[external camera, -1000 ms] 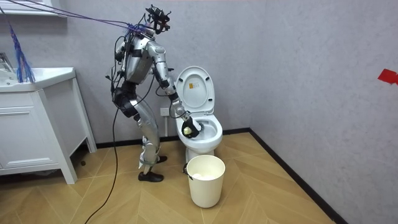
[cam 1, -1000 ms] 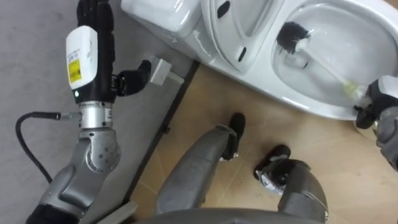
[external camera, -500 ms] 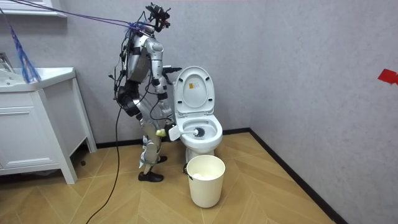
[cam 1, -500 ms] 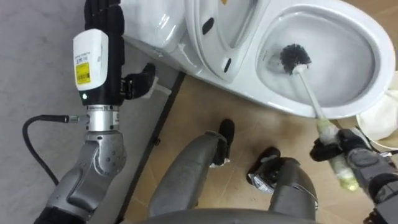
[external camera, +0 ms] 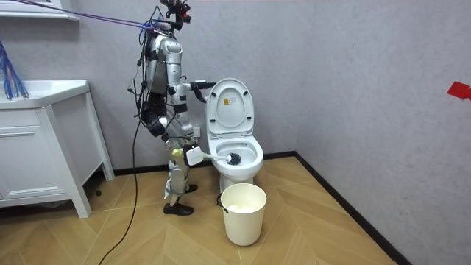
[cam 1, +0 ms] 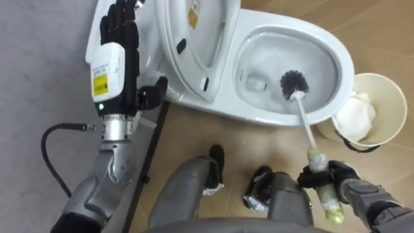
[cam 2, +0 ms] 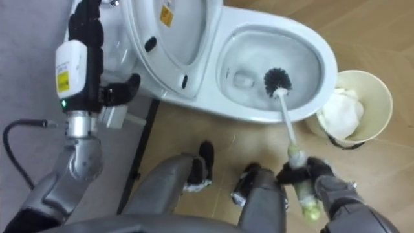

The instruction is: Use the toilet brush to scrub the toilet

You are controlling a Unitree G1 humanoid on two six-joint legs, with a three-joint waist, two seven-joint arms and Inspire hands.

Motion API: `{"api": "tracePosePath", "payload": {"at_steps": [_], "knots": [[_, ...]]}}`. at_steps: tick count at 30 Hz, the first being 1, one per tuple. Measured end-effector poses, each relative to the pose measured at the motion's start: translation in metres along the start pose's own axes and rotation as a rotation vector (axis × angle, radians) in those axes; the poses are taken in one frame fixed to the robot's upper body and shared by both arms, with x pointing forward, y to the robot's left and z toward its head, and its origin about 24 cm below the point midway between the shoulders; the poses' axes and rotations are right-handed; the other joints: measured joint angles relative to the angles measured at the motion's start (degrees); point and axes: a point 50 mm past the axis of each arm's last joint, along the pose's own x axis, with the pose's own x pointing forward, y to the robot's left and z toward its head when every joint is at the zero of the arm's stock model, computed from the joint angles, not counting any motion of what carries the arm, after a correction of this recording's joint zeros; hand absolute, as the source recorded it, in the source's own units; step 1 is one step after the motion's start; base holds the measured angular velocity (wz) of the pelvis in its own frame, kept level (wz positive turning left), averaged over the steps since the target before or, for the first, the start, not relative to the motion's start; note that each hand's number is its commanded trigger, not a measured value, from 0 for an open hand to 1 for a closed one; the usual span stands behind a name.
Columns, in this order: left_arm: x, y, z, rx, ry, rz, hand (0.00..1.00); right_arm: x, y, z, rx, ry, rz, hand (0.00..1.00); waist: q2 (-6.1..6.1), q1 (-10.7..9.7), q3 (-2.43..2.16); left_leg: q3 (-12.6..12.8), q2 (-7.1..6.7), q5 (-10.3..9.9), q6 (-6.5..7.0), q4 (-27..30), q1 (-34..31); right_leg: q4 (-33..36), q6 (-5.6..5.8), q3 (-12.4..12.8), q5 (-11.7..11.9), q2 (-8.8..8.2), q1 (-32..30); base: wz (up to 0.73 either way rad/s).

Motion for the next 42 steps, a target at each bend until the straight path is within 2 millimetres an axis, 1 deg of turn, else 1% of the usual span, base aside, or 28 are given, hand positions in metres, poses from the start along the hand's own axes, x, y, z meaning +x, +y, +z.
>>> {"api": "tracePosePath", "payload": {"at_steps": [2,4,5,9,11,12,13,15,18,22,23,26,27,29,30,32,34,37,39,40,42], "knots": [[-0.004,-0.008,-0.008,0.032,0.022,-0.044,0.00,0.000,0.002,-0.002,-0.088,0.014,0.009,1.00,-0.26,-0.3,-0.16,0.1,0.51,0.0,-0.08,-0.6,1.4,-1.8,0.17,0.2,0.6,0.94,1.7,-0.05],[-0.009,-0.014,-0.014,0.048,0.047,-0.085,0.00,0.000,0.003,-0.003,-0.142,0.029,0.014,1.00,-0.41,-0.3,-0.23,0.3,0.67,-0.1,-0.16,-1.1,2.3,-2.7,0.15,0.3,0.9,1.28,2.7,-0.11],[-0.013,-0.017,-0.018,0.059,0.065,-0.115,0.00,0.001,0.002,0.001,-0.178,0.025,0.012,1.00,-0.58,-0.1,-0.37,0.5,0.66,-0.1,-0.17,-1.3,2.5,-2.8,0.18,0.5,0.9,1.28,2.7,-0.10],[-0.018,-0.023,-0.023,0.078,0.091,-0.175,0.00,0.001,0.001,0.009,-0.284,0.019,0.005,1.00,-0.85,-0.1,-0.45,0.8,0.68,-0.2,-0.15,-1.3,2.4,-2.7,0.19,0.7,1.0,1.20,2.3,-0.04],[-0.021,-0.025,-0.025,0.090,0.092,-0.199,0.00,0.002,0.000,0.023,-0.413,-0.008,-0.021,1.00,-1.02,-0.1,-0.50,1.2,0.81,-0.2,-0.14,-1.3,2.3,-2.5,0.08,0.9,1.0,1.16,2.1,-0.07],[-0.021,-0.026,-0.024,0.090,0.090,-0.201,0.00,0.002,-0.001,0.026,-0.447,-0.011,-0.031,1.00,-1.15,-0.1,-0.52,1.1,0.78,-0.2,-0.14,-1.3,2.4,-2.5,0.08,0.9,1.0,1.11,2.1,0.00],[-0.019,-0.026,-0.024,0.089,0.089,-0.206,0.00,0.002,-0.003,0.030,-0.509,-0.016,-0.056,1.00,-1.32,0.3,-0.62,1.2,0.77,-0.2,-0.14,-1.3,2.5,-2.4,0.08,1.0,1.0,1.12,2.1,0.00],[-0.016,-0.027,-0.023,0.090,0.084,-0.211,0.00,0.002,-0.008,0.041,-0.600,-0.032,-0.096,1.00,-1.77,1.0,-0.64,1.2,0.78,-0.1,-0.14,-1.3,2.5,-2.3,0.06,1.1,1.1,1.15,2.1,-0.02],[-0.014,-0.027,-0.023,0.090,0.077,-0.213,0.00,0.001,-0.015,0.061,-0.757,-0.067,-0.159,1.00,-2.78,2.2,-0.77,1.1,0.81,-0.1,-0.16,-1.2,2.4,-2.3,0.02,0.7,1.1,1.12,2.1,0.00],[-0.010,-0.028,-0.020,0.088,0.048,-0.219,0.00,-0.003,-0.029,0.079,-0.906,-0.100,-0.247,1.00,-3.06,3.8,-0.73,1.0,0.79,-0.2,-0.03,-0.8,1.7,-2.1,0.04,0.7,1.1,0.99,1.6,0.00],[-0.007,-0.027,-0.018,0.090,0.032,-0.215,0.00,-0.006,-0.035,0.085,-0.953,-0.115,-0.288,1.00,-3.10,4.5,-0.72,1.0,0.86,-0.2,-0.01,-0.4,0.9,-1.7,0.03,0.7,1.1,0.99,0.8,0.00],[-0.001,-0.027,-0.012,0.078,-0.007,-0.205,0.00,-0.012,-0.046,0.100,-1.069,-0.168,-0.381,1.00,-3.25,6.2,-0.61,0.9,0.92,-0.3,0.04,0.9,-1.3,-0.3,-0.19,0.7,1.0,0.73,-1.2,0.01],[0.000,-0.027,-0.012,0.077,-0.010,-0.204,0.00,-0.013,-0.047,0.104,-1.092,-0.178,-0.397,1.00,-3.28,6.3,-0.59,0.8,0.90,-0.3,0.05,1.0,-1.6,-0.1,-0.23,0.7,0.9,0.67,-1.5,0.03],[0.002,-0.025,-0.011,0.073,-0.029,-0.201,0.00,-0.017,-0.052,0.114,-1.178,-0.205,-0.456,1.00,-3.75,7.2,-0.29,0.4,0.52,-0.3,0.01,1.2,-2.4,0.7,-0.41,0.1,0.5,0.13,-2.3,0.09],[0.003,-0.025,-0.011,0.073,-0.034,-0.199,0.00,-0.017,-0.054,0.116,-1.198,-0.207,-0.472,1.00,-3.87,7.6,-0.23,0.3,0.51,-0.2,-0.04,1.2,-2.6,0.8,-0.47,-0.1,0.4,0.05,-2.6,0.11],[0.007,-0.022,-0.009,0.070,-0.065,-0.192,0.00,-0.022,-0.063,0.122,-1.263,-0.221,-0.533,1.00,-4.52,9.0,0.17,0.2,0.52,-0.4,-0.02,2.1,-3.8,1.8,-0.59,-0.3,0.0,-0.19,-3.5,0.08],[0.009,-0.020,-0.009,0.074,-0.087,-0.190,0.00,-0.026,-0.069,0.127,-1.314,-0.247,-0.577,1.00,-4.53,9.4,0.20,-0.5,0.55,-0.9,-0.03,3.9,-5.4,2.9,-0.64,-0.8,-0.6,-0.32,-4.4,0.15],[0.011,-0.014,-0.010,0.090,-0.113,-0.181,0.00,-0.032,-0.078,0.132,-1.368,-0.273,-0.643,1.00,-4.49,11.0,0.18,-1.0,0.83,-1.9,-0.07,6.7,-8.3,4.9,-0.93,-1.5,-1.6,-0.64,-6.3,0.10],[0.013,-0.010,-0.011,0.105,-0.131,-0.178,0.00,-0.035,-0.084,0.133,-1.396,-0.271,-0.681,1.00,-4.32,11.6,0.17,-1.9,0.49,-2.4,-0.07,8.1,-9.6,6.4,-1.00,-2.3,-2.4,-1.23,-7.1,0.21],[0.013,-0.007,-0.014,0.122,-0.131,-0.177,0.00,-0.037,-0.088,0.132,-1.412,-0.266,-0.701,1.00,-4.01,12.1,0.15,-2.6,0.46,-2.9,-0.07,9.3,-10.6,7.1,-1.04,-3.1,-2.9,-1.37,-7.3,0.26],[0.013,0.000,-0.020,0.154,-0.131,-0.174,0.00,-0.041,-0.097,0.133,-1.417,-0.269,-0.741,1.00,-3.83,12.4,0.18,-3.8,-0.02,-3.4,-0.19,10.9,-12.3,8.6,-1.05,-4.1,-3.8,-1.86,-8.2,0.29]]}}
